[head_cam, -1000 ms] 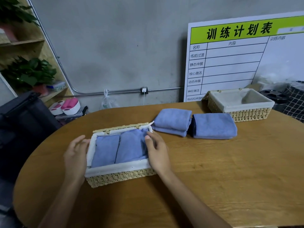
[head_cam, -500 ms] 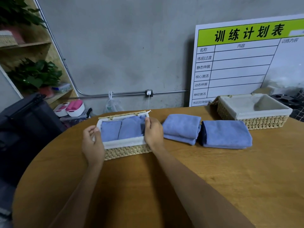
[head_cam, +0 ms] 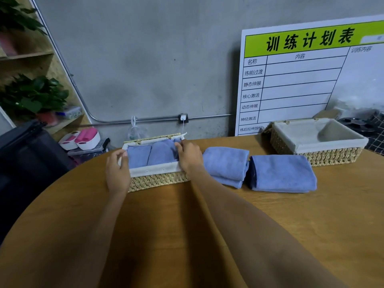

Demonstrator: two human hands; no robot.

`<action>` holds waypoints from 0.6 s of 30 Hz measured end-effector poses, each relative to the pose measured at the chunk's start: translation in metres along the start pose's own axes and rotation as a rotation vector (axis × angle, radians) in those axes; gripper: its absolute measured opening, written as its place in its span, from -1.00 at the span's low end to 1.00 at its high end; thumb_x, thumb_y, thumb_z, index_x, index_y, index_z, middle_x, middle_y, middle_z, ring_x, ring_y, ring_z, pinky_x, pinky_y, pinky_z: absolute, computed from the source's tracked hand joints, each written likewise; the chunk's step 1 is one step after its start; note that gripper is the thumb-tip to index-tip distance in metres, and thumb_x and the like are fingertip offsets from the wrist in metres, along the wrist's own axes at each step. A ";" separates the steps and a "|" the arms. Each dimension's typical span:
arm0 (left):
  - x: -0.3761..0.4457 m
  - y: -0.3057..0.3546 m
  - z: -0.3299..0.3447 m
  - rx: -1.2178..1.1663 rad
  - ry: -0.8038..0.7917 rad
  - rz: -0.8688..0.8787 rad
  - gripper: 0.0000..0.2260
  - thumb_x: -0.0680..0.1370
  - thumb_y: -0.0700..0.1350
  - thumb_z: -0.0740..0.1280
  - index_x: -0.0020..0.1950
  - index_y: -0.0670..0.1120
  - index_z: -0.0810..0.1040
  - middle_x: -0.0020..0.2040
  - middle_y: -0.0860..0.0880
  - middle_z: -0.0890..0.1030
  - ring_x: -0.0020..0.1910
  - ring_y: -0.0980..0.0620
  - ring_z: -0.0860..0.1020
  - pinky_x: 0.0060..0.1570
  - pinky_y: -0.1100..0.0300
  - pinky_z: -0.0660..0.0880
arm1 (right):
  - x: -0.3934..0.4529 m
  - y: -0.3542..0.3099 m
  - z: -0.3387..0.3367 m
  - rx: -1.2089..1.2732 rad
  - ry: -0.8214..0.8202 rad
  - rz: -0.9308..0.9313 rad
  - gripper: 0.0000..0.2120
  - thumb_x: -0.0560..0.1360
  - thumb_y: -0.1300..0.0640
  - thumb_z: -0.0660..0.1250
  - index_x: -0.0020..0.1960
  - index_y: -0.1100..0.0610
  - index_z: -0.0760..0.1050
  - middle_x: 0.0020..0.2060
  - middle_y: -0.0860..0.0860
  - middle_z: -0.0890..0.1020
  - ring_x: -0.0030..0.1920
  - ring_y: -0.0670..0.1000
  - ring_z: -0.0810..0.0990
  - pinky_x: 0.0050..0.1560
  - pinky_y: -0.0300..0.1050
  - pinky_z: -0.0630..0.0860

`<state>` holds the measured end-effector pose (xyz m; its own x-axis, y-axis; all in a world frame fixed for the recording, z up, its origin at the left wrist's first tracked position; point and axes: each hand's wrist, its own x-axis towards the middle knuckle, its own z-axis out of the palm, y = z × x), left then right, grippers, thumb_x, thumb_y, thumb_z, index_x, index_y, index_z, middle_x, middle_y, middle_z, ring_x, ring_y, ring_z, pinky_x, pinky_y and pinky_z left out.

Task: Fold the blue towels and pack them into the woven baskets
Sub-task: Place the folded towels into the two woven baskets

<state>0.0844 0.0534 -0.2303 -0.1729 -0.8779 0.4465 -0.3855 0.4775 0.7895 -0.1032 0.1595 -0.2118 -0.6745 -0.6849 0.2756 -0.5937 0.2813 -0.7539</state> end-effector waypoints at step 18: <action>-0.092 0.242 0.203 -0.115 -0.580 0.271 -0.55 0.58 0.06 0.39 0.40 -0.05 0.41 0.35 -0.12 0.54 0.33 -0.07 0.50 0.32 0.02 0.42 | 0.029 0.172 -0.268 -0.191 0.280 -0.117 -0.82 0.58 0.12 0.34 0.12 0.17 0.62 0.06 0.16 0.66 0.06 0.22 0.60 0.06 0.03 0.48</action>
<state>-0.1770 0.2427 -0.1665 -0.7241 -0.5870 0.3621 -0.1655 0.6576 0.7350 -0.3426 0.3684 -0.1737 -0.6757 -0.5162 0.5262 -0.7274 0.3510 -0.5897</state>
